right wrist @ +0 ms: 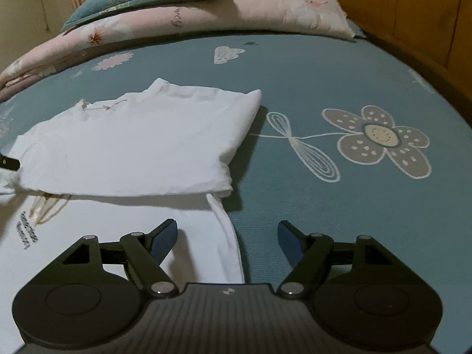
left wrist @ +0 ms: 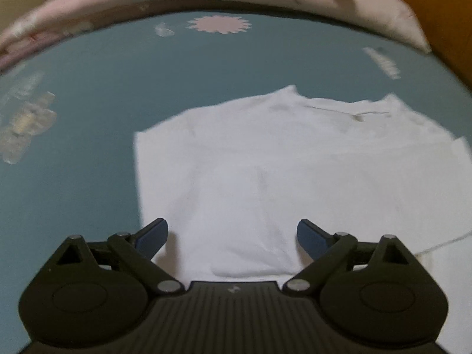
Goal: Fold clothes
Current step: 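Withdraw the right tool while the left tool moves to the shirt hem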
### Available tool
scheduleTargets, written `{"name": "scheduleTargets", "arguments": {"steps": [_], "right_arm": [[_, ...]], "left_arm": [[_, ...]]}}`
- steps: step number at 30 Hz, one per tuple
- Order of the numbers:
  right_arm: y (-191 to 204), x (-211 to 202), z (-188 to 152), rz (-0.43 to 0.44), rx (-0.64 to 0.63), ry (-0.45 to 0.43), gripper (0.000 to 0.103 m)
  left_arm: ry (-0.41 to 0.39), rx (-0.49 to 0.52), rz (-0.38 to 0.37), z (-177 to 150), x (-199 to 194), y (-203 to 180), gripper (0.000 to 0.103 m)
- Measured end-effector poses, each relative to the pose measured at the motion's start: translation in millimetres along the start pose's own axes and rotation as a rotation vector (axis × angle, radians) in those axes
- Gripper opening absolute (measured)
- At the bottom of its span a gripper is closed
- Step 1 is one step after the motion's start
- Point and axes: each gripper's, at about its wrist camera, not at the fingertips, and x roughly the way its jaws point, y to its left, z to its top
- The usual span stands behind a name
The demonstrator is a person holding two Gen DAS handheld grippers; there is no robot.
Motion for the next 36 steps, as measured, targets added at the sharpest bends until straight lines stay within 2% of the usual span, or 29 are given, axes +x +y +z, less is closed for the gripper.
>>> {"name": "scheduleTargets", "arguments": {"steps": [3,5,8,12,18,23,25,27,29,32,33,36], "right_arm": [[-7,3,6,0.057,0.008,0.014,0.081],[-10,7,11,0.062,0.007,0.017,0.081],[-12,12,16,0.017,-0.011,0.012,0.081],[-16,12,12,0.039,-0.021,-0.002,0.084],[-25,10,12,0.072,0.035,-0.018,0.084],[-27,11,12,0.083,0.042,-0.022,0.084],[-28,11,12,0.085,0.047,-0.024,0.084],[-27,11,11,0.085,0.05,-0.026,0.084],[-26,12,11,0.082,0.044,-0.028,0.085],[-24,12,10,0.073,0.026,-0.029,0.085],[-23,12,10,0.07,0.019,-0.029,0.085],[-25,11,11,0.051,0.036,-0.045,0.085]], "left_arm": [[0.001,-0.014,-0.074,1,3,2,0.094],[0.006,-0.007,-0.071,1,9,-1,0.094],[-0.007,-0.057,-0.077,-1,15,4,0.094],[-0.028,-0.13,-0.089,-1,22,11,0.094],[-0.054,-0.245,-0.126,9,30,20,0.089],[-0.047,-0.288,-0.182,-2,20,33,0.089],[-0.047,-0.319,-0.218,-11,10,39,0.089],[-0.046,-0.359,-0.288,-19,3,44,0.091],[-0.033,-0.389,-0.311,-22,1,46,0.091],[-0.058,-0.337,-0.254,-16,-6,33,0.091],[-0.067,-0.315,-0.259,-13,-8,26,0.091],[-0.081,-0.251,-0.358,0,-12,-7,0.091]]}}
